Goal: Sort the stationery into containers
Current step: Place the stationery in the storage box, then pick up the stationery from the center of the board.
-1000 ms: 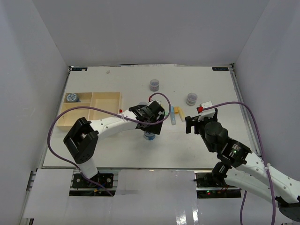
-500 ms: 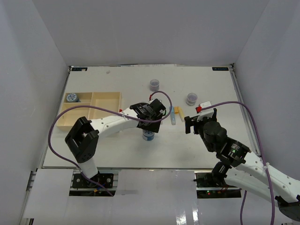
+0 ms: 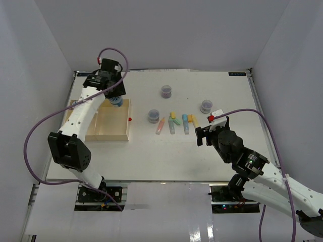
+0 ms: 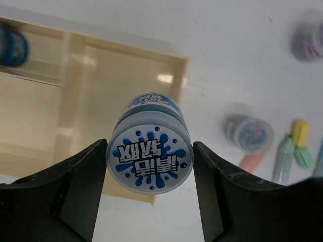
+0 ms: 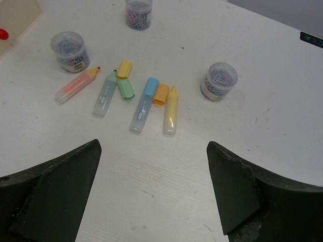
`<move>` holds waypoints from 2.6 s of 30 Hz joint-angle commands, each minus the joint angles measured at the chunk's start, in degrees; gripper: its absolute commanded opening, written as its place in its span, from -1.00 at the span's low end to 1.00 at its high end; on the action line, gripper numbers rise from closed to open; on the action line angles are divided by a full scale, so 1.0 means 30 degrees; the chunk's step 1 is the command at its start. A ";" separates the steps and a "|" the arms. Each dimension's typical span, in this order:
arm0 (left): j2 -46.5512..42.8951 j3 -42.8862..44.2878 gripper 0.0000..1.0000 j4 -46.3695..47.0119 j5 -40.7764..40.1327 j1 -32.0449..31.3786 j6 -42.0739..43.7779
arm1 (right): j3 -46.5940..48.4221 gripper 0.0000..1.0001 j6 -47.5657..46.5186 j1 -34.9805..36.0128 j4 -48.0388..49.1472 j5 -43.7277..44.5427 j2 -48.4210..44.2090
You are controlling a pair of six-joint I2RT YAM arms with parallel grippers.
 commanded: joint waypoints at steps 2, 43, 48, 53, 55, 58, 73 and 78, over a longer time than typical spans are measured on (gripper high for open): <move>-0.0851 0.2247 -0.02 -0.0474 0.0496 0.3660 0.1748 | 0.0462 0.83 0.0111 -0.0063 0.0177 -0.0883 0.0226; 0.3926 0.0580 0.02 0.3833 0.2872 1.0141 0.1749 | -0.0035 0.80 -0.0504 -0.0092 0.0235 -0.1911 0.0491; 0.4540 0.0872 0.36 0.3863 0.3194 1.0141 0.1603 | -0.0036 0.80 -0.0358 -0.0091 0.0235 -0.1823 0.0638; 0.4571 0.1048 0.70 0.3834 0.3311 1.0112 0.1573 | -0.0007 0.80 0.0110 -0.0092 0.0235 -0.1384 0.0988; 0.4397 0.1020 0.76 0.3862 0.3458 1.0112 0.1574 | 0.0052 0.80 0.0432 -0.0092 0.0235 -0.1151 0.1397; 0.3899 0.0845 0.84 0.3775 0.3692 1.0112 0.1574 | 0.0344 0.80 0.0988 -0.0616 0.0264 -0.1120 0.2246; -0.4741 -0.6740 0.96 0.5443 0.8118 0.7890 0.1046 | 0.6107 0.80 0.3743 -0.9315 0.0382 -0.4280 1.1851; -0.7725 -0.8791 0.96 0.5562 0.7850 0.4519 0.1953 | 0.8866 0.80 0.3540 -1.1076 0.0674 -0.4956 1.6299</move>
